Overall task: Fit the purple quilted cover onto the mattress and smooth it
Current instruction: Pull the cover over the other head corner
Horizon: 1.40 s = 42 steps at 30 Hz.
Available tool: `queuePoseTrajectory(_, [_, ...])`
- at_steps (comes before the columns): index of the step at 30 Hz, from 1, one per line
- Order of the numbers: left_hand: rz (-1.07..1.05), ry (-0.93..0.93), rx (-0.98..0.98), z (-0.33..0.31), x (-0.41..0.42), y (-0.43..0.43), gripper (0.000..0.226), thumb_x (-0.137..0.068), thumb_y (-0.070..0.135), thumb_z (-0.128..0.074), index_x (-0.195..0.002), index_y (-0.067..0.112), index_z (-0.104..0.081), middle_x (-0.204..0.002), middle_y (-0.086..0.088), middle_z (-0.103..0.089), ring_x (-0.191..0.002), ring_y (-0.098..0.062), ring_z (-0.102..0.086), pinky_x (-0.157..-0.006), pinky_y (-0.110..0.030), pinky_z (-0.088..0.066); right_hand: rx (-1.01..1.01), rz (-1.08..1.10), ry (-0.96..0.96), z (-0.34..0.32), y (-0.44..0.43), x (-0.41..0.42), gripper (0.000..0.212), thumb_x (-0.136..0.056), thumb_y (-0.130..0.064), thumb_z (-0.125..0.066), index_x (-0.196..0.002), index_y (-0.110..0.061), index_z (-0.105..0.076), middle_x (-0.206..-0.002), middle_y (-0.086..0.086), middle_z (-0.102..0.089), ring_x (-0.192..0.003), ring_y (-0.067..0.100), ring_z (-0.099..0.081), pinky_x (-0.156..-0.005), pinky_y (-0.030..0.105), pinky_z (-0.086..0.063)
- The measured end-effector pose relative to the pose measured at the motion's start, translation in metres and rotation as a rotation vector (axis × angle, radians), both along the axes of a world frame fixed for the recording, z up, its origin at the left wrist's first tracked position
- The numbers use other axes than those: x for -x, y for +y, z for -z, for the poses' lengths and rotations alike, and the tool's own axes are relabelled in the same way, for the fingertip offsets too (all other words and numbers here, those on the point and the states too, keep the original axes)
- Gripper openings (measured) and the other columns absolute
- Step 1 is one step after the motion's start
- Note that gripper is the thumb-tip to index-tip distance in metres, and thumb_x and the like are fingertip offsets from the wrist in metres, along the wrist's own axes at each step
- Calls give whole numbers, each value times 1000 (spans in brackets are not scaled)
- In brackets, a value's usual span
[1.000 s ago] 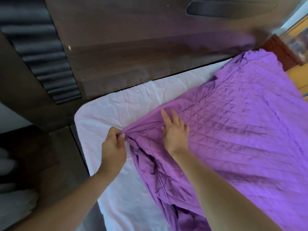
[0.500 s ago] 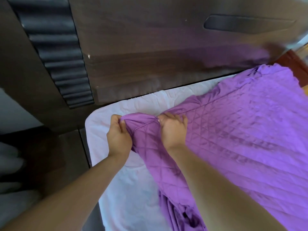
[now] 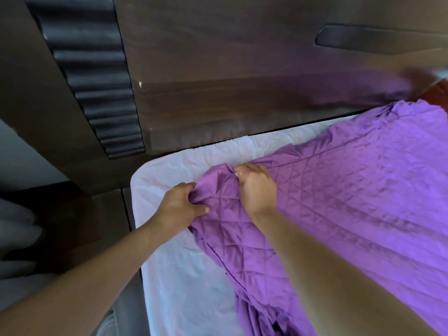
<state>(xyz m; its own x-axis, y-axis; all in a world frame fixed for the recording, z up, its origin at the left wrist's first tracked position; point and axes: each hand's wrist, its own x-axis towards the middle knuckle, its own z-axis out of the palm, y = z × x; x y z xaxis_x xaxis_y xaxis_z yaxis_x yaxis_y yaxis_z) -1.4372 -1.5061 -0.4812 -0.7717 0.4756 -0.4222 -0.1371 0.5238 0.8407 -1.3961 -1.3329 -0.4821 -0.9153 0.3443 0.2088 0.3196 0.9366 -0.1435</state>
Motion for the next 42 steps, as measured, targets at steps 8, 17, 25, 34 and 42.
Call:
queuePoseTrajectory(8, [32, 750, 111, -14, 42, -34, 45, -79, -10, -53, -115, 16, -59, -97, -6, -46, -80, -26, -55, -72, -34, -52, -118, -64, -41, -8, -27, 48, 18, -63, -4, -70, -75, -17, -66, -69, 2, -63, -69, 29, -61, -40, 24, -41])
queuePoseTrajectory(17, [331, 834, 328, 44, 59, -41, 81, -77, -1, -61, -143, 31, -25, -121, -16, -44, -104, -29, -52, -71, -42, -57, 72, -127, -428, 32, -37, 60, 45, -88, 1, -43, -130, -14, -48, -123, 9, -53, -118, 32, -40, -97, 36, -41])
queuePoseTrajectory(25, [72, 580, 94, 60, 39, -57, 95, -73, 6, -74, -147, 27, -20, -132, -12, -37, -120, -27, -42, -93, -30, -42, 53, -50, -277, 23, -48, 73, 30, -79, 8, -46, -100, -5, -61, -101, 15, -62, -105, 35, -50, -79, 39, -49])
queuePoseTrajectory(34, [319, 860, 294, 38, 87, -88, 102, -65, -14, -57, -141, 43, -20, -134, -9, -25, -113, -36, -47, -86, -45, -52, 169, -116, -49, 27, -54, 95, 25, -67, 10, -57, -85, -6, -65, -84, 15, -65, -82, 37, -58, -68, 35, -52])
queuePoseTrajectory(42, [363, 907, 539, 37, 73, -74, 105, -71, -2, -62, -145, 44, -5, -139, -15, -22, -104, -35, -40, -63, -40, -56, 160, 62, -254, 42, -52, 49, 60, -87, -16, -56, -142, -6, -33, -147, 22, -32, -132, 43, -31, -111, 51, -25])
